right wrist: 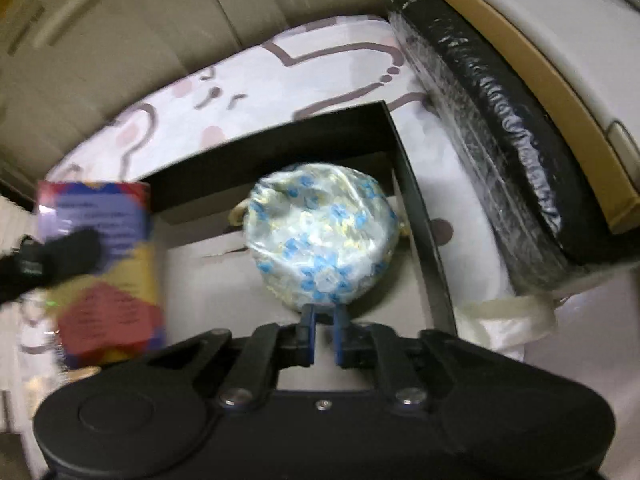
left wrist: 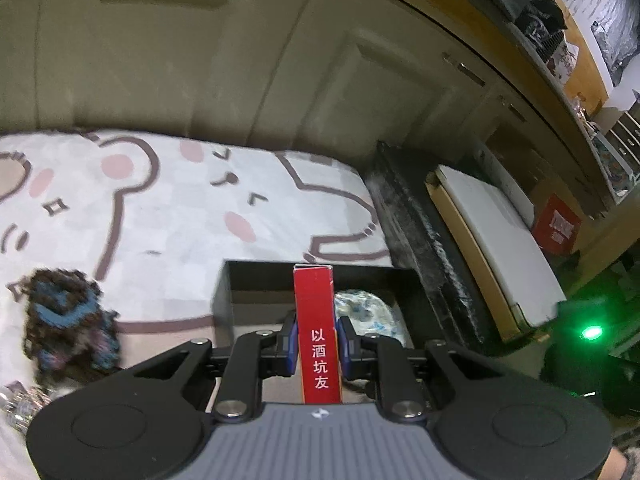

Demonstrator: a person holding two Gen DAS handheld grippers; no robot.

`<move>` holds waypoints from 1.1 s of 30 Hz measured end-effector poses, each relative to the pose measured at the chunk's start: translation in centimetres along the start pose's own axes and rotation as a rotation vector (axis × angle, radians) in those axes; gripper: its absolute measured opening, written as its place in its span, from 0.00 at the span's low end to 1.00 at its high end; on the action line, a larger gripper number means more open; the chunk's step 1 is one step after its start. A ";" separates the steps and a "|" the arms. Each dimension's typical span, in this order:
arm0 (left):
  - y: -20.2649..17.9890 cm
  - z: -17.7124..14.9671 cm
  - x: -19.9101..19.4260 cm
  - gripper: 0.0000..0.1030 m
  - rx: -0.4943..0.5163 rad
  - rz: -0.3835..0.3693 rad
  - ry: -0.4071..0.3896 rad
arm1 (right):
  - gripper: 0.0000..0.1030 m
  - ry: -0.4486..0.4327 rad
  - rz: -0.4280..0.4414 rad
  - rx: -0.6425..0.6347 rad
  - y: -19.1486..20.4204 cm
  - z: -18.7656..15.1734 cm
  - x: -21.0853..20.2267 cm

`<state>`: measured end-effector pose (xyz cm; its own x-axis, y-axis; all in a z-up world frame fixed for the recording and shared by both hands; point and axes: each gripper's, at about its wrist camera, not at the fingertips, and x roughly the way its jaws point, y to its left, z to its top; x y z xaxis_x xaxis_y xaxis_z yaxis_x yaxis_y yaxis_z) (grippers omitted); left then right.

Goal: Organize objects
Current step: 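Lower pouch into black box and open right tool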

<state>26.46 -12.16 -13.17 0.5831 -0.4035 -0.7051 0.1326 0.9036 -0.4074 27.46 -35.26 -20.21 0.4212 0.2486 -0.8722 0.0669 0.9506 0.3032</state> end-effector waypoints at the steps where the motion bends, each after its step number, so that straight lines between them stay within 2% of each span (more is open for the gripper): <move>1: -0.2 -0.1 0.3 0.20 -0.001 -0.010 0.011 | 0.16 -0.015 0.021 -0.001 0.0 0.2 -0.8; 3: -0.7 -0.4 0.8 0.20 0.016 -0.024 0.035 | 0.17 -0.070 0.061 0.031 -0.3 0.3 -2.7; 7: -2.2 -1.2 2.0 0.20 0.127 -0.040 0.101 | 0.20 -0.165 0.100 0.119 -1.7 0.6 -5.3; 12: -4.4 -2.8 3.5 0.19 0.270 -0.111 0.191 | 0.20 -0.193 0.118 0.187 -3.0 0.7 -6.1; 14: -5.2 -3.2 3.9 0.19 0.308 -0.116 0.193 | 0.19 -0.194 0.124 0.205 -3.3 0.7 -6.1; 16: -5.2 -3.4 4.3 0.19 0.298 -0.114 0.201 | 0.19 -0.196 0.129 0.209 -3.3 0.7 -6.1; 18: -4.7 -3.6 4.9 0.24 0.265 -0.125 0.215 | 0.19 -0.195 0.132 0.202 -3.2 0.6 -6.0; 19: -4.5 -3.8 5.1 0.32 0.257 -0.134 0.230 | 0.19 -0.195 0.134 0.195 -3.0 0.6 -5.9; 20: -4.5 -3.8 5.3 0.44 0.251 -0.130 0.236 | 0.20 -0.194 0.134 0.188 -2.9 0.6 -5.9; 22: -4.3 -3.6 5.0 0.48 0.254 -0.090 0.224 | 0.20 -0.191 0.131 0.171 -2.6 0.6 -5.6; 25: -3.4 -3.1 4.1 0.48 0.222 -0.083 0.217 | 0.20 -0.182 0.126 0.164 -2.3 0.7 -5.1; 30: -2.9 -2.7 3.2 0.47 0.250 -0.048 0.243 | 0.22 -0.177 0.083 0.107 -1.0 0.9 -4.3; 33: -2.9 -2.7 2.9 0.45 0.257 -0.085 0.254 | 0.32 -0.183 0.047 0.083 -0.4 1.0 -4.3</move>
<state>25.56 -16.30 -15.61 0.3483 -0.4728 -0.8094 0.3879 0.8588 -0.3347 26.58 -36.91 -16.21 0.5822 0.2473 -0.7745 0.1140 0.9183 0.3790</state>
